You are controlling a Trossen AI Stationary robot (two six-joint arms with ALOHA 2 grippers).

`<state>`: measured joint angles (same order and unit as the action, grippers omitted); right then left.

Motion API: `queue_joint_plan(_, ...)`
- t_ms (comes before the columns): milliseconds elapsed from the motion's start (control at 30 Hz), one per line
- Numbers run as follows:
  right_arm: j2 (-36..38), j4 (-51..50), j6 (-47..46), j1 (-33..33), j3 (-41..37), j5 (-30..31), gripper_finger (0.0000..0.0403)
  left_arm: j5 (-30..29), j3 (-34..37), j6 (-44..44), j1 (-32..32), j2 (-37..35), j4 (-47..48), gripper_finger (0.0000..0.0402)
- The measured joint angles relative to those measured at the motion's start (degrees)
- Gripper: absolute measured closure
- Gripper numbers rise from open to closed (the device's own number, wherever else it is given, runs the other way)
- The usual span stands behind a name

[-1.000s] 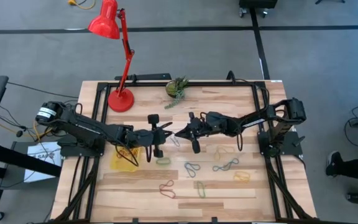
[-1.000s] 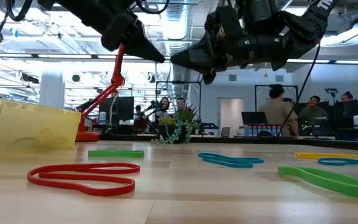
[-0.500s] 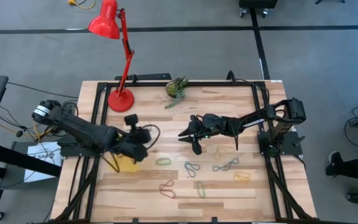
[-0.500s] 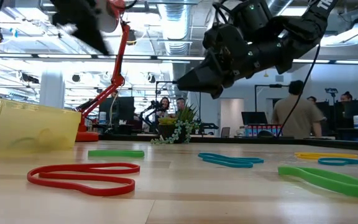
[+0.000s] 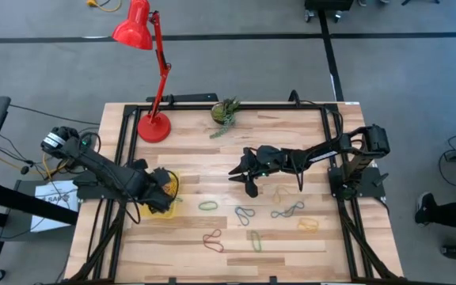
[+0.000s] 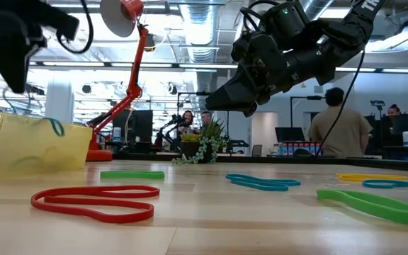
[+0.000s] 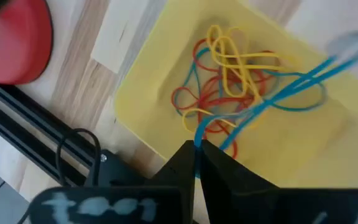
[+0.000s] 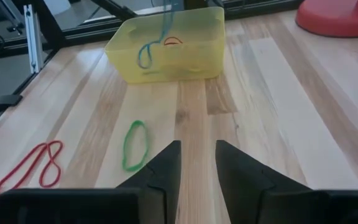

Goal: Pick and place items into bin
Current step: Put the blue rubber band into the yellow bin, then put the green rubber band into the yellow bin

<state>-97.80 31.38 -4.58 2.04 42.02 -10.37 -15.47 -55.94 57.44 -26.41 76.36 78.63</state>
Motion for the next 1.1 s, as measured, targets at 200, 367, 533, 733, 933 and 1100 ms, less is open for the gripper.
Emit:
queue_joint_plan(200, 0.0, 0.2, 0.0, 0.0, 0.0, 0.0, 0.0308, -0.3, 6.2, 1.0, 0.0, 0.0, -3.3, 0.0347)
queue_joint_plan(367, 0.0, 0.3, 0.0, 0.1, 0.0, 0.0, 0.0307, 0.0, 9.5, 1.8, 0.0, 0.0, -6.7, 0.0302)
queue_joint_plan(533, 0.0, -1.0, 4.7, -0.3, 0.0, -0.2, 0.0307, -3.2, 8.8, 0.3, 0.0, 0.0, -10.8, 0.0282)
queue_joint_plan(733, 0.0, -1.1, 7.6, -2.4, 0.3, -1.6, 0.0307, -11.4, 5.4, -10.3, 0.0, 0.0, -19.9, 0.0281)
queue_joint_plan(933, -0.1, -0.9, 8.1, -5.5, 2.4, -1.6, 0.0308, -12.6, 2.0, -11.1, 0.0, 0.0, -21.4, 0.0281)
queue_joint_plan(1100, -1.5, -0.9, 8.1, -7.4, 4.1, -1.3, 0.0311, -7.1, 3.9, -6.6, 0.0, 0.0, -24.5, 0.0281)
